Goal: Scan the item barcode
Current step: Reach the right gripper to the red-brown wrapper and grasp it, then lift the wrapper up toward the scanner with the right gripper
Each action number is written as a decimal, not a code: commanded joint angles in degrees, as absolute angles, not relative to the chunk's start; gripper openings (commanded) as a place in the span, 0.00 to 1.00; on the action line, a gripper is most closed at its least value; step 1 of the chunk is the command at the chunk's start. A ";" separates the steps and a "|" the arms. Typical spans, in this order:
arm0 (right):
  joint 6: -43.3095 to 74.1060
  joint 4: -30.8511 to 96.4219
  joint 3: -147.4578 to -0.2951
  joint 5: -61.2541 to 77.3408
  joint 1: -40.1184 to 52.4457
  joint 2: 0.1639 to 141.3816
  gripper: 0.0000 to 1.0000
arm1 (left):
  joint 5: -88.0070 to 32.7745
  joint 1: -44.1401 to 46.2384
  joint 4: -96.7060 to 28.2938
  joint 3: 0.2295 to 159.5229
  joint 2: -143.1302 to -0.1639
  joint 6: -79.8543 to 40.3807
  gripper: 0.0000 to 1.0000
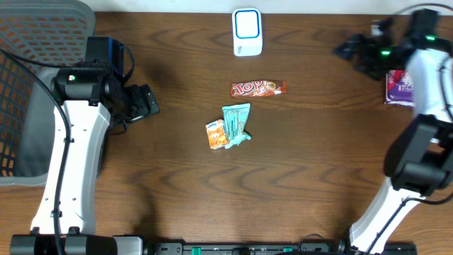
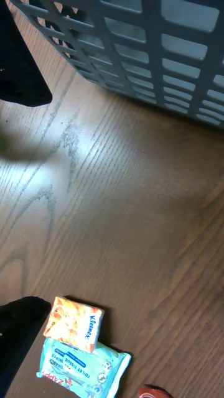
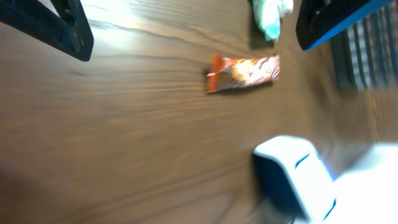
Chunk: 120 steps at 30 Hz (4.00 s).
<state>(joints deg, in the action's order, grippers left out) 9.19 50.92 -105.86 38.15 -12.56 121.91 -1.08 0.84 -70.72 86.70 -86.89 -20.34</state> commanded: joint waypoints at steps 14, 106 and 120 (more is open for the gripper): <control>46.09 28.91 -93.51 14.15 15.05 122.02 0.90 | -0.19 0.60 -71.11 86.35 -87.13 -20.05 0.98; 31.18 23.75 -93.73 7.88 16.69 111.07 0.01 | -0.19 0.60 -71.11 86.35 -87.13 -20.05 0.98; 42.68 -9.13 -93.73 19.11 21.82 124.60 0.01 | -0.19 0.60 -71.11 86.35 -87.13 -20.05 0.98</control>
<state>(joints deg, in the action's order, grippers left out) 36.95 -6.61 -93.91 14.26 21.87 120.90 -1.08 0.84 -70.76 86.70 -86.91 -20.34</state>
